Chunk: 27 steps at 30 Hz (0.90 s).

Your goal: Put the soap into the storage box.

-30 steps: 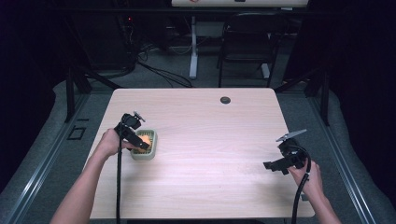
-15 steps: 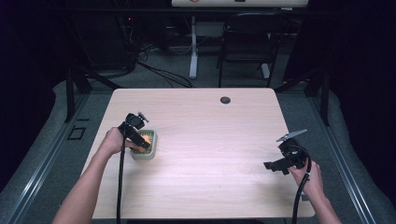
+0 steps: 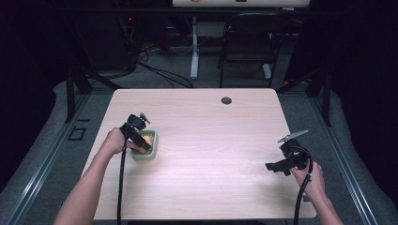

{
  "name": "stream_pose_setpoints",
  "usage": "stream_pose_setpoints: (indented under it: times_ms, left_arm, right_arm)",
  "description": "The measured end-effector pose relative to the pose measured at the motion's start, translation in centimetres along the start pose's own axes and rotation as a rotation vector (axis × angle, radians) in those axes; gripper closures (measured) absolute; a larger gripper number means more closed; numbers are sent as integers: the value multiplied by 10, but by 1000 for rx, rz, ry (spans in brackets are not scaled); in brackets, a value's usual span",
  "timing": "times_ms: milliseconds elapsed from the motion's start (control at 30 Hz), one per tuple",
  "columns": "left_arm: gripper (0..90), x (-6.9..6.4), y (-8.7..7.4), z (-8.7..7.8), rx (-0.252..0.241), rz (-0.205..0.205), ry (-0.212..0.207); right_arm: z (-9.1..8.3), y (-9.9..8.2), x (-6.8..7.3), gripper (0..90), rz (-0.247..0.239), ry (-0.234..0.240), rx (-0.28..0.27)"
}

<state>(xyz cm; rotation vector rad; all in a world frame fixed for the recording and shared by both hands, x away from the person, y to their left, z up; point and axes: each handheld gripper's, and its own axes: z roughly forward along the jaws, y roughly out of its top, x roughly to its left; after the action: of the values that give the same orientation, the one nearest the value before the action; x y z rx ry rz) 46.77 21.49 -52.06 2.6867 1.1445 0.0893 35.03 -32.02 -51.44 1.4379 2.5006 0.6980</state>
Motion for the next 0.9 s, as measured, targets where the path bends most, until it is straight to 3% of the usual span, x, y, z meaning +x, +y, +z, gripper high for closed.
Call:
stream_pose_setpoints:
  times_ms: [200, 500, 900]
  left_arm:
    - [246, -1, 2, 4, 25, 11, 5]
    - [254, -6, 7, 7, 67, 38, 48]
    - [260, -7, 7, 7, 66, 53, 54]
  right_arm:
    - [0, 0, 0, 53, 1, 0, 1]
    - [1, 0, 0, 55, 2, -3, -1]
    - [1, -1, -1, 57, -1, -6, 3]
